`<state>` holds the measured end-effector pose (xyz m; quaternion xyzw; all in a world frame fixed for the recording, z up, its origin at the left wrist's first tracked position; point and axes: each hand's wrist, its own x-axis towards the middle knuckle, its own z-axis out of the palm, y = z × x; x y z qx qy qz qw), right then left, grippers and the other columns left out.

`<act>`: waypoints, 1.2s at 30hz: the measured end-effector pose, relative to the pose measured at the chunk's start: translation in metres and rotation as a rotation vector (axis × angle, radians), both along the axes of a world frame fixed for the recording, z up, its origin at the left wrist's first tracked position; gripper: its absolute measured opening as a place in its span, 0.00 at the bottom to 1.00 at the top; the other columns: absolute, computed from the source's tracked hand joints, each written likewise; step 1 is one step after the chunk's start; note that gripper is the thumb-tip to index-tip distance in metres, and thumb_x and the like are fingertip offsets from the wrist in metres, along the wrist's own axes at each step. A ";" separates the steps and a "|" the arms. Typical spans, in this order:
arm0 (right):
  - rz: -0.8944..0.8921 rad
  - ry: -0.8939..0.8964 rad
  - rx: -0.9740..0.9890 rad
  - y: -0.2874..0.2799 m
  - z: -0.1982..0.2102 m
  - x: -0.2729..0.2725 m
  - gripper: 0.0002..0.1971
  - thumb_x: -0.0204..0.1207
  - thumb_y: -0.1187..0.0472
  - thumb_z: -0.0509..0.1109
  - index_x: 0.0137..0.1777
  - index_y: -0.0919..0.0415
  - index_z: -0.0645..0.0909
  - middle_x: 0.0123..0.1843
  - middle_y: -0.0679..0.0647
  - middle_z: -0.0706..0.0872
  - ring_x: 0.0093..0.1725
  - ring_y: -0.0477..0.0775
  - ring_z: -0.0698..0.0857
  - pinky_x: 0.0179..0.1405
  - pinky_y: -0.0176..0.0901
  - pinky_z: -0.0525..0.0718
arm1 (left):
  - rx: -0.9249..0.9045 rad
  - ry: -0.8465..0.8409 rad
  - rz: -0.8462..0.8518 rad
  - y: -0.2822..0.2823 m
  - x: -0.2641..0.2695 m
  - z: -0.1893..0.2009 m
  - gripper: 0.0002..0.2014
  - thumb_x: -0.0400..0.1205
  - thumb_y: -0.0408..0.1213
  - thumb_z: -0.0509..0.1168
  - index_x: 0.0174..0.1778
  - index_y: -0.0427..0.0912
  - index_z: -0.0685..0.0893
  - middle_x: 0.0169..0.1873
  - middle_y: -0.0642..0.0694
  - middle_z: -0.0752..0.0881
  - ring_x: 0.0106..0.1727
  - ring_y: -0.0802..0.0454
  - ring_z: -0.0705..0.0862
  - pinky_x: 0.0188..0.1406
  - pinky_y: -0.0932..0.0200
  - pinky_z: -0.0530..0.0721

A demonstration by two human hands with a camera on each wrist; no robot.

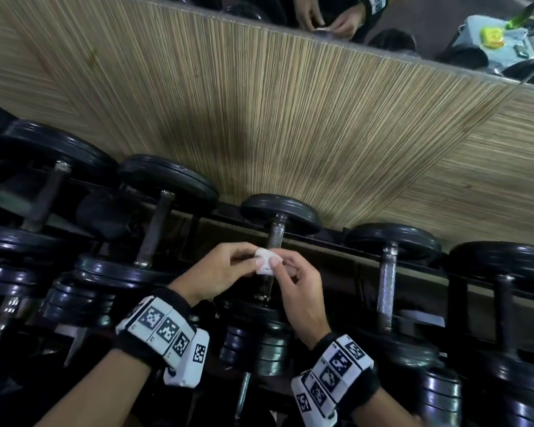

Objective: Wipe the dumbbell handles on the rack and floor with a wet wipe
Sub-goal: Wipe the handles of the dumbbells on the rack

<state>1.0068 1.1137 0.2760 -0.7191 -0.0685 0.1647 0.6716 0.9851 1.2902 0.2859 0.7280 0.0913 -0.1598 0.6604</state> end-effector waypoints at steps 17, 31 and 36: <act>-0.326 -0.066 -0.183 0.012 -0.004 -0.007 0.09 0.88 0.58 0.63 0.51 0.49 0.84 0.32 0.55 0.89 0.33 0.61 0.86 0.36 0.52 0.82 | -0.028 0.282 0.072 -0.002 0.088 -0.034 0.13 0.91 0.31 0.55 0.67 0.31 0.79 0.53 0.38 0.87 0.45 0.50 0.88 0.37 0.66 0.89; -0.291 -0.095 -0.241 0.014 -0.002 -0.010 0.11 0.88 0.58 0.63 0.46 0.50 0.85 0.30 0.59 0.85 0.28 0.60 0.82 0.27 0.47 0.79 | 0.415 -0.246 0.147 -0.008 0.054 -0.014 0.12 0.88 0.37 0.63 0.63 0.45 0.89 0.52 0.51 0.92 0.49 0.58 0.90 0.51 0.56 0.90; -0.257 -0.082 -0.238 0.013 0.000 -0.010 0.11 0.88 0.58 0.63 0.46 0.51 0.85 0.30 0.62 0.84 0.29 0.66 0.81 0.27 0.55 0.79 | 0.472 -0.324 0.160 -0.014 0.052 -0.008 0.11 0.87 0.38 0.64 0.59 0.44 0.90 0.42 0.54 0.92 0.43 0.63 0.88 0.50 0.56 0.88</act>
